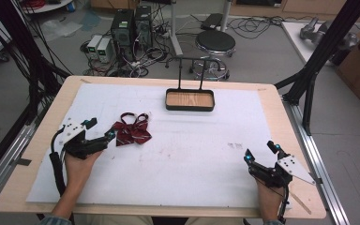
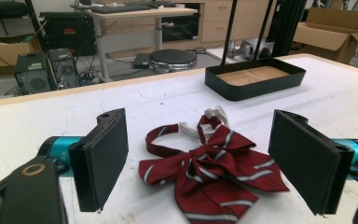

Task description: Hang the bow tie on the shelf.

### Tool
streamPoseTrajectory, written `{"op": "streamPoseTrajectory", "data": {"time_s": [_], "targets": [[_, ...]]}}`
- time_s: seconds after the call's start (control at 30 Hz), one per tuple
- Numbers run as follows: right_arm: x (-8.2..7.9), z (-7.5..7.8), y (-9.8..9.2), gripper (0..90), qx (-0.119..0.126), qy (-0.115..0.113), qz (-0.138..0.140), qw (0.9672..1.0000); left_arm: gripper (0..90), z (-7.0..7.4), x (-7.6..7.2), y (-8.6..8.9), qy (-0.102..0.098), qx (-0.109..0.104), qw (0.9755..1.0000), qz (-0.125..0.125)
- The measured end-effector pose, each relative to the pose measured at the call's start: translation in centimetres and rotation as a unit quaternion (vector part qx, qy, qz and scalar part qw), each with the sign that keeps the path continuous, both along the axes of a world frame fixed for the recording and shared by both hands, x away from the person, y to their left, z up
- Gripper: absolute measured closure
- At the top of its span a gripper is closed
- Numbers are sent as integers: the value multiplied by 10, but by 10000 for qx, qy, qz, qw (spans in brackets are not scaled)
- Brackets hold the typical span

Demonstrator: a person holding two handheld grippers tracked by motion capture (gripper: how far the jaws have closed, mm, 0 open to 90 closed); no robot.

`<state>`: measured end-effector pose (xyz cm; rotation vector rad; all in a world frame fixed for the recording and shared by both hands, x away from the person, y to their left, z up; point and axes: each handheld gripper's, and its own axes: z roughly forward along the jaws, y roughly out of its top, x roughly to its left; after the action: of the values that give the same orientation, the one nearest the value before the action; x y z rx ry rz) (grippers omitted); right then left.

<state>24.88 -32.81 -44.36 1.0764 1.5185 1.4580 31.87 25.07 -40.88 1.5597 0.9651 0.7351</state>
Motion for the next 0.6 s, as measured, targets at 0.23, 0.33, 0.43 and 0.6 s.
{"op": "streamPoseTrajectory", "data": {"time_s": [0.23, 0.33, 0.43, 0.6], "targets": [[0, 0, 0, 110, -5, 2, 8, 10000, 241, -7, 23, -5, 182, 79, 9997, -160], [0, 0, 0, 110, -5, -1, 3, 10000, 241, -7, 33, -8, 231, 105, 9993, -260], [0, 0, 0, 110, -3, -5, 5, 10000, 249, -10, 44, -12, 262, 93, 9990, -360], [0, 0, 0, 110, -8, -4, 19, 10000, 259, -18, 62, -23, 507, 225, 9969, -550]]}}
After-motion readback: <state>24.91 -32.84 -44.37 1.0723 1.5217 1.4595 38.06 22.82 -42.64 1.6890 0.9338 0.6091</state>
